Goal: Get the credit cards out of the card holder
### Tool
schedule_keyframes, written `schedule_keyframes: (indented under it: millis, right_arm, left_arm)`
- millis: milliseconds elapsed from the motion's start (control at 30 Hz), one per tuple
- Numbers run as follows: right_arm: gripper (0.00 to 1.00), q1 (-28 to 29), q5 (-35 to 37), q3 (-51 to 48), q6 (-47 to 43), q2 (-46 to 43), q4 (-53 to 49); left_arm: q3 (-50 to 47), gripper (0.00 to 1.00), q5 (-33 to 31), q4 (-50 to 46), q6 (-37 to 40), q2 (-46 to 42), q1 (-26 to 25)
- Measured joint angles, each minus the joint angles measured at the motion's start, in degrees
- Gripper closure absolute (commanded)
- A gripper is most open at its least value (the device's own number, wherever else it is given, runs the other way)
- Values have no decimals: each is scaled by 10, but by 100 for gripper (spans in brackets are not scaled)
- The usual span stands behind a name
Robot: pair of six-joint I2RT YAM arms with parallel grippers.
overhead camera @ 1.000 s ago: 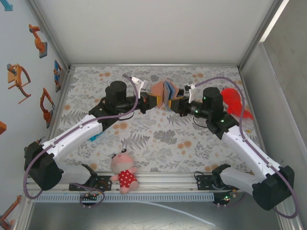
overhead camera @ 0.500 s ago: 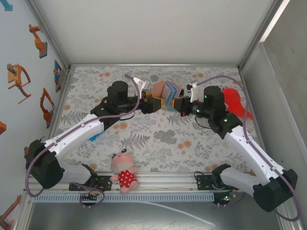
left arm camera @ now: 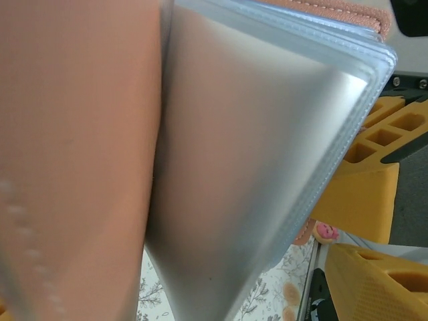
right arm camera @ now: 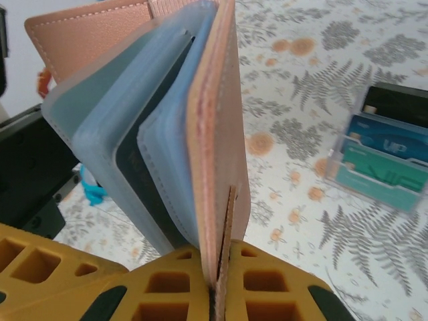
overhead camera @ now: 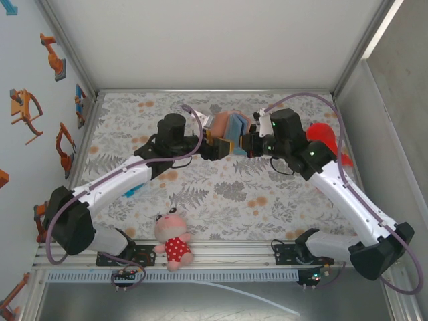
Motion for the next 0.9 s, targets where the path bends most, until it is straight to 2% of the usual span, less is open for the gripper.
schedule_keyframes:
  millis: [233,467,733,900]
  right_arm:
    - [100,15,59,29,-4,20,-63]
    - [100,28,75,44,-8,30,-82]
    - [100,28,67,44,-8,30,-75]
    - [100,28,52,36,-10,23,-62]
  left_arm:
    - [0,16,3,7,0,6,0]
    - [0,19,3,18,0,18,0]
    - [0,49,4,18,3,21,-2]
    - [0,77,-5,10,11,17,-2]
